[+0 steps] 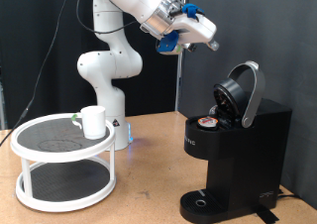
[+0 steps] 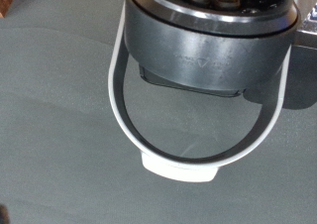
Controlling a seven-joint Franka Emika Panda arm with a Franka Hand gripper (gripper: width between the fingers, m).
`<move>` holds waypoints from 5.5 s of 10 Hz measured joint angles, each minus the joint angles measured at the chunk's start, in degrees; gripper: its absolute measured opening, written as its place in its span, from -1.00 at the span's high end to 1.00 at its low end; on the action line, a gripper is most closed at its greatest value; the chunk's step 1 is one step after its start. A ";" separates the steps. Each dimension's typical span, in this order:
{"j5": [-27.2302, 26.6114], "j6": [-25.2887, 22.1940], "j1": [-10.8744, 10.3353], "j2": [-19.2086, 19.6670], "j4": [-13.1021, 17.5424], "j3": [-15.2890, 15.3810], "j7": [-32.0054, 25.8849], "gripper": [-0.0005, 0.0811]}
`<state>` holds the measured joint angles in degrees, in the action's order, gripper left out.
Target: Make a cup of coffee with the keurig machine
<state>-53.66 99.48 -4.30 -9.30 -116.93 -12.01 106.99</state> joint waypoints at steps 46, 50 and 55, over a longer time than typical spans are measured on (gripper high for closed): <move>24.37 8.29 -0.43 5.58 5.38 11.37 29.44 0.99; 30.45 7.93 1.45 6.71 3.56 10.19 29.49 0.99; 35.08 12.03 2.41 10.96 -0.06 9.43 29.21 0.99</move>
<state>-18.58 111.51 -1.89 1.67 -116.99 -2.58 136.20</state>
